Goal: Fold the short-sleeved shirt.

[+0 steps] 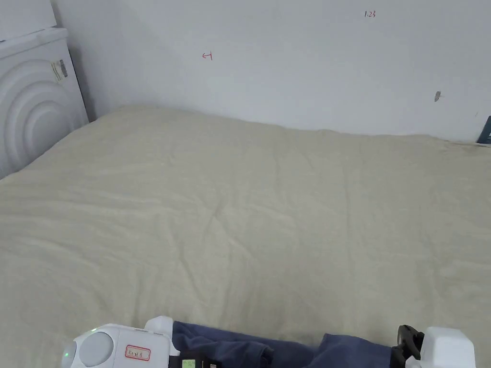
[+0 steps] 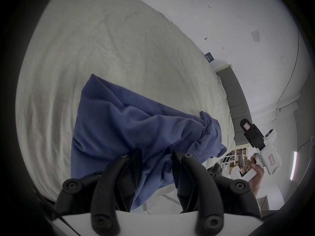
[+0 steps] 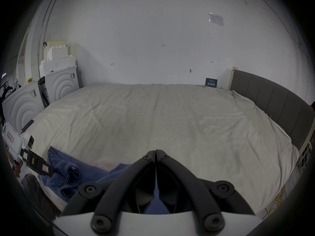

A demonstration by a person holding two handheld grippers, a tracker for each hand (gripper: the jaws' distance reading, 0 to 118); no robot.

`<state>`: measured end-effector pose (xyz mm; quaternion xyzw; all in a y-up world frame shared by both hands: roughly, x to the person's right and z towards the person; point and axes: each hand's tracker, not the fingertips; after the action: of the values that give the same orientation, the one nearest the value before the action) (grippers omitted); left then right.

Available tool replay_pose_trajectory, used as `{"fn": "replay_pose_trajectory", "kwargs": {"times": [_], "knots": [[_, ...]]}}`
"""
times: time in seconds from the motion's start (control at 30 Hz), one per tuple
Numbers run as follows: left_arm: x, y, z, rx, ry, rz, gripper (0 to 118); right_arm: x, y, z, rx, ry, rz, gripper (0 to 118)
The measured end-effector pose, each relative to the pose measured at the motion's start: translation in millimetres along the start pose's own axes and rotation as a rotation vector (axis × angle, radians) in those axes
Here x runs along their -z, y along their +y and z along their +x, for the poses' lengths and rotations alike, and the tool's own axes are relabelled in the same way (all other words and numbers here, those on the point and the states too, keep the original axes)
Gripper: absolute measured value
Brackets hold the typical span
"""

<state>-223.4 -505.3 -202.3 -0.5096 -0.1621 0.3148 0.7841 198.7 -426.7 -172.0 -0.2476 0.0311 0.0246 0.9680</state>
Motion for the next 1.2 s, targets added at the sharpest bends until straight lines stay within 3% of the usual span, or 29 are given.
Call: {"fn": "replay_pose_trajectory", "kwargs": {"times": [0.4, 0.7, 1.2], "knots": [[-7, -7, 24, 0.084, 0.017, 0.025, 42, -1, -1, 1, -0.007, -0.003, -0.004, 1], [29, -7, 25, 0.129, 0.085, -0.007, 42, 0, -6, -2, 0.004, 0.007, -0.014, 1], [6, 5, 17, 0.109, 0.067, 0.018, 39, -1, -6, -5, 0.011, 0.018, -0.011, 1]]}}
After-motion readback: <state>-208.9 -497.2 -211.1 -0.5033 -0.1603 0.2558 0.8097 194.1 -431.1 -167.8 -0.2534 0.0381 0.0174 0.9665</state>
